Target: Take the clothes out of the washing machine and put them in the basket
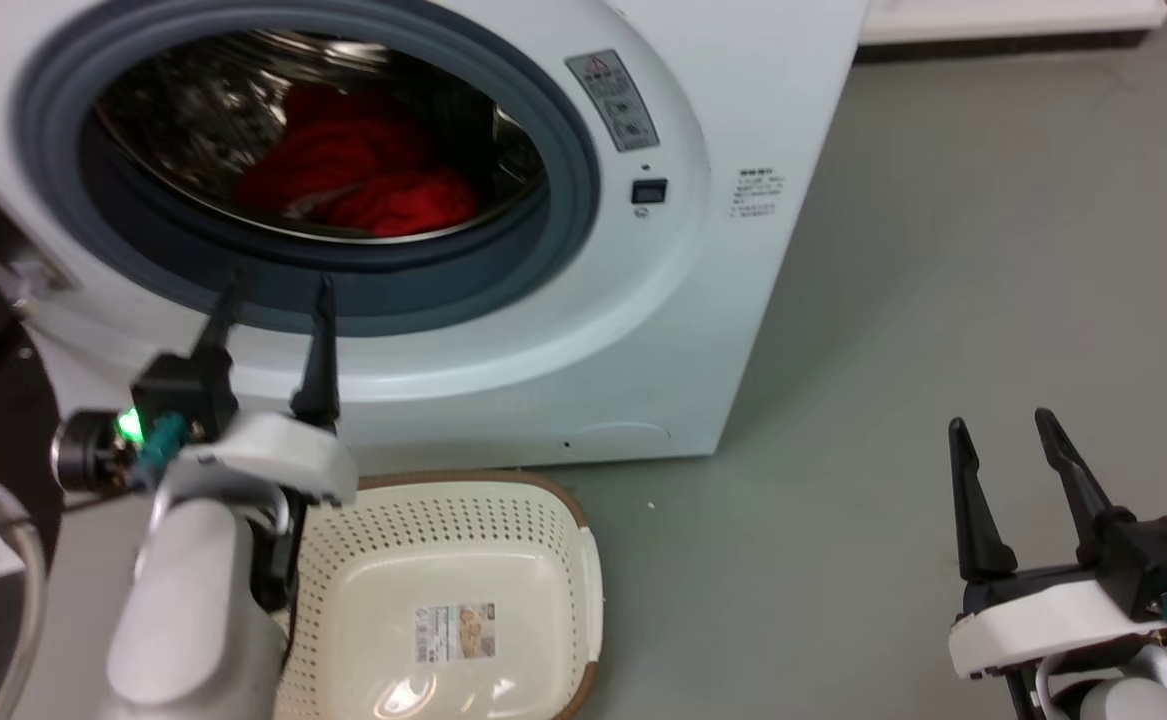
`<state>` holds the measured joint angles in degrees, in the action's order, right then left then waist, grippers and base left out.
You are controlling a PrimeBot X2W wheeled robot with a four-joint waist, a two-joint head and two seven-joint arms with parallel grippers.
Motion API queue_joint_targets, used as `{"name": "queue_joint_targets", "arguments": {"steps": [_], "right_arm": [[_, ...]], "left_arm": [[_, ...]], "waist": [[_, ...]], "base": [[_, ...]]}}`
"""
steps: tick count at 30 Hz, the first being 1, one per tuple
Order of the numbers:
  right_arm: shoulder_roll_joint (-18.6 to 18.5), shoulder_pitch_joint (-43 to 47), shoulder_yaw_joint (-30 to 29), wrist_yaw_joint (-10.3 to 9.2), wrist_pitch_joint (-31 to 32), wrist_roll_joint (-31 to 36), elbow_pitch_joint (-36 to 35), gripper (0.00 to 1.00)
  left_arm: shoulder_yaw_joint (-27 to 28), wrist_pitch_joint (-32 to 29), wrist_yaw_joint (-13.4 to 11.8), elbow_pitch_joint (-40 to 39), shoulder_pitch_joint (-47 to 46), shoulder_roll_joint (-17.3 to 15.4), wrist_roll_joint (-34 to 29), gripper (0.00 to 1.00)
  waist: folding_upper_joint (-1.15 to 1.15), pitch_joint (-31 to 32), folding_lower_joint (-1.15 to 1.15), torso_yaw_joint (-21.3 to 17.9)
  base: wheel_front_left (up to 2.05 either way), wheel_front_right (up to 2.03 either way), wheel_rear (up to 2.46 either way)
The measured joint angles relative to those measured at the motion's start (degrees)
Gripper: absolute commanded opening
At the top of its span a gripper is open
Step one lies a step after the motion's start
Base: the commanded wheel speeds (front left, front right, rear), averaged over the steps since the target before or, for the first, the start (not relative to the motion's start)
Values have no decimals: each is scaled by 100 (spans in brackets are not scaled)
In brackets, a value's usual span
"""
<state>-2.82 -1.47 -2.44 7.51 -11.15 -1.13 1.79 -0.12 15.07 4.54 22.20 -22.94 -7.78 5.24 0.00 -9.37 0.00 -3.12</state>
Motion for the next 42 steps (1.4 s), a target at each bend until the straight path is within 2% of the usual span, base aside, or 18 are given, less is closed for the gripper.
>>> {"name": "queue_joint_targets", "arguments": {"steps": [10,20,28,32,33,34,42], "right_arm": [[-4,-598,205,0,-265,-280,235,100],[-10,-1063,516,0,-387,-672,546,100],[-9,-1285,733,0,-392,-991,467,100],[-9,-1315,824,0,-393,-1111,460,100],[-9,-1358,921,0,-392,-1211,455,100],[-9,-1362,949,0,-393,-1240,455,100],[-8,-1366,1095,0,-393,-1434,459,100]], "left_arm": [[65,-535,151,913,-1674,-724,63,100],[31,-1543,252,1822,-3219,-1631,225,100],[-219,-2458,286,2317,-4380,-2353,376,100],[-532,-3051,288,2327,-4865,-2568,575,100],[-757,-3551,294,2313,-5158,-2807,719,100],[-845,-3729,294,2301,-5244,-2887,749,100],[-1292,-5199,294,2190,-5586,-3352,1037,100]], "waist": [[0,-1004,1,-575],[0,-1966,1,-1262],[0,-2587,1,-1771],[0,-2852,1,-1978],[0,-3009,1,-2124],[0,-3051,1,-2172],[0,-3353,0,-2422]], "base": [[0,0,0],[0,0,0],[0,0,0],[0,0,0],[0,0,0],[0,0,0],[0,0,0]]}}
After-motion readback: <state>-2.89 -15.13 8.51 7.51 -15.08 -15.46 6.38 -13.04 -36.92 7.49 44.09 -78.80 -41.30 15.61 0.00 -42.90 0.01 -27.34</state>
